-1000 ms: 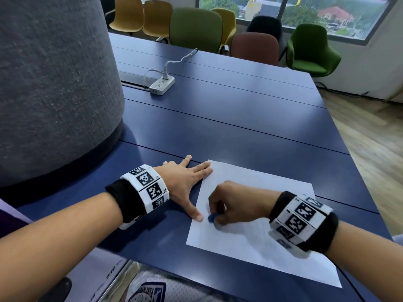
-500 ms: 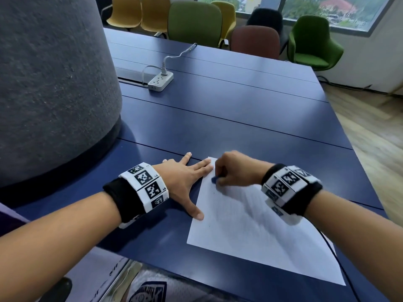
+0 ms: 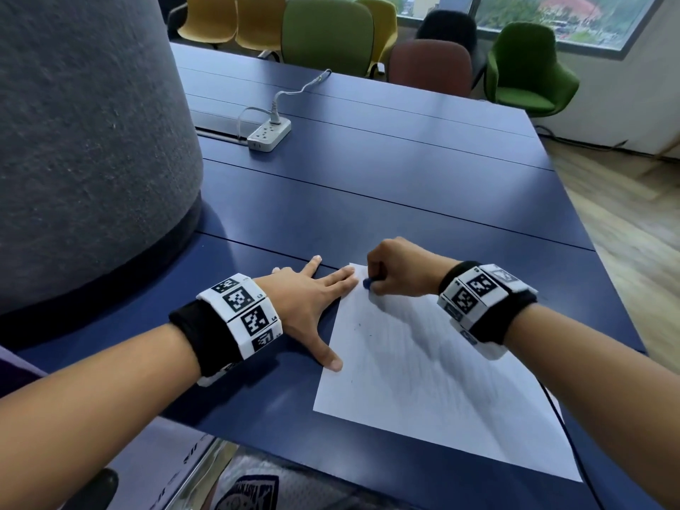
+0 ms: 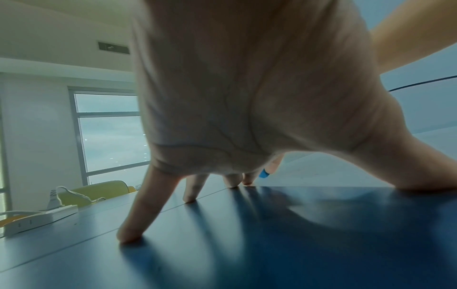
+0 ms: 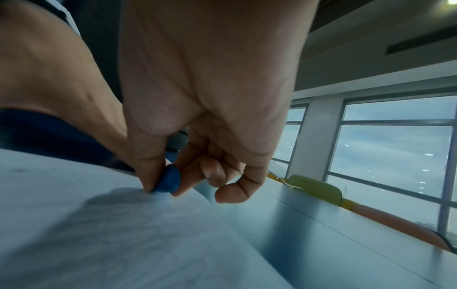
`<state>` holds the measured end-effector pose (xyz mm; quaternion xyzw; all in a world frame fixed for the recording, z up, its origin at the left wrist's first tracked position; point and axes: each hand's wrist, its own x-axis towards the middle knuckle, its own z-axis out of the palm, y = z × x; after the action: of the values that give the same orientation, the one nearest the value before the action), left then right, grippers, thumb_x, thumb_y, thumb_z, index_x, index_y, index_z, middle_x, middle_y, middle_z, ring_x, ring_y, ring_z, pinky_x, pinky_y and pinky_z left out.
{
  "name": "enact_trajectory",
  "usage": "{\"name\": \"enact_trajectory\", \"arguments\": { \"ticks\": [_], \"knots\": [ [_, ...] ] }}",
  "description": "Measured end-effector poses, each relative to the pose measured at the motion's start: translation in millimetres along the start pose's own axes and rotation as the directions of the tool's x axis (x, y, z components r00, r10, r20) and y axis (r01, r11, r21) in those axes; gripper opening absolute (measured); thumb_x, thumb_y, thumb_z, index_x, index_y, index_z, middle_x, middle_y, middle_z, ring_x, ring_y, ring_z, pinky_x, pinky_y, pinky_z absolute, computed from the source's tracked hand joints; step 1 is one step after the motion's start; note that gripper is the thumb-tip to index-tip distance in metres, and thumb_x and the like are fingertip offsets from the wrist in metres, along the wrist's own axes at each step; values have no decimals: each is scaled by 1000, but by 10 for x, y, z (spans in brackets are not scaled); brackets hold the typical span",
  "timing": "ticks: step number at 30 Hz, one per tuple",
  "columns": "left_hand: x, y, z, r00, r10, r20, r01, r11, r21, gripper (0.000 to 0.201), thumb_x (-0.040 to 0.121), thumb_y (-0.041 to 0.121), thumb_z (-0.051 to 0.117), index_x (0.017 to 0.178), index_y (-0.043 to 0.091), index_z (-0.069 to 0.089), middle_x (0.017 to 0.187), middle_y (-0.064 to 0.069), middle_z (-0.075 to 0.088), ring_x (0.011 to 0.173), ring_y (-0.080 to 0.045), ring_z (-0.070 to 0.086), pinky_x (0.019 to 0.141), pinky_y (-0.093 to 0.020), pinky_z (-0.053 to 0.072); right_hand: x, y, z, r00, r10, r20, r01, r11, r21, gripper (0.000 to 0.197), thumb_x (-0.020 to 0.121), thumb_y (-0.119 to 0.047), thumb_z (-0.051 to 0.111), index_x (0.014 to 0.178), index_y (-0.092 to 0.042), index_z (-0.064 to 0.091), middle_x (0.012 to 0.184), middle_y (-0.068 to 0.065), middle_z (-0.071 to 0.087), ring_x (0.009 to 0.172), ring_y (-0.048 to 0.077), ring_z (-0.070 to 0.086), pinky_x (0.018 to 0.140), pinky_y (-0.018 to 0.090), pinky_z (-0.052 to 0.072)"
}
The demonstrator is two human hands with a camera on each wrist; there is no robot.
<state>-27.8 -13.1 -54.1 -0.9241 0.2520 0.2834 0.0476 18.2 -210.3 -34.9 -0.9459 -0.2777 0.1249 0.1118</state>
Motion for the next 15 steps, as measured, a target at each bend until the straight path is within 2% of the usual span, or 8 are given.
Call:
{"name": "enact_trajectory", "arguments": {
  "ticks": [4,5,7,9,12,14,15],
  "knots": [
    [-3,3,-7,1000,-2,-3,2,1000,-7,139,52,92,61,150,41,-23,154,29,-29,148,-29,-20,109,-62,29,-111,-94,36,987,-75,143,76,997,-4,14,80,-21,72,75,-10,65,67,-1,62,58,13,50,55,26,43],
    [-5,1,-11,1000,-5,2,6,1000,-9,139,52,92,61,150,41,-22,153,30,-29,148,-29,-20,109,-63,29,-100,-90,16,988,-65,142,67,998,-13,14,80,-22,72,76,-9,67,69,0,64,59,14,52,58,27,46],
    [-8,8,-19,1000,-10,17,10,1000,-4,139,52,92,60,151,40,-21,153,30,-30,148,-28,-20,110,-62,29,-45,-21,-27,998,-17,63,17,1000,-11,16,81,-23,71,78,-7,68,72,4,67,64,18,55,64,34,51],
    [-7,10,-15,1000,-7,18,7,1000,6,138,52,92,60,151,39,-21,153,30,-30,148,-28,-21,110,-61,28,-11,30,-28,1000,4,5,-4,1000,-4,17,82,-23,69,79,-6,67,74,6,68,65,19,55,65,37,53],
    [-15,11,-20,1000,-7,13,7,1000,1,138,53,92,61,151,39,-21,153,29,-30,148,-29,-20,111,-63,27,-98,-26,42,995,-53,83,52,999,12,17,81,-22,70,76,-7,65,72,5,66,58,15,51,58,30,46],
    [-19,14,-25,1000,-6,13,6,1000,-7,138,53,91,62,151,39,-21,153,30,-29,148,-28,-20,111,-63,25,-131,-28,42,989,-55,140,50,998,36,17,81,-23,71,77,-7,66,73,5,67,60,15,53,58,30,46],
    [-23,15,-29,1000,-7,16,7,1000,-10,138,54,91,62,152,39,-21,153,30,-29,148,-28,-20,111,-63,25,-114,-12,20,991,-36,126,32,999,33,18,81,-24,71,77,-8,66,72,3,67,62,16,54,59,31,47]
  ]
}}
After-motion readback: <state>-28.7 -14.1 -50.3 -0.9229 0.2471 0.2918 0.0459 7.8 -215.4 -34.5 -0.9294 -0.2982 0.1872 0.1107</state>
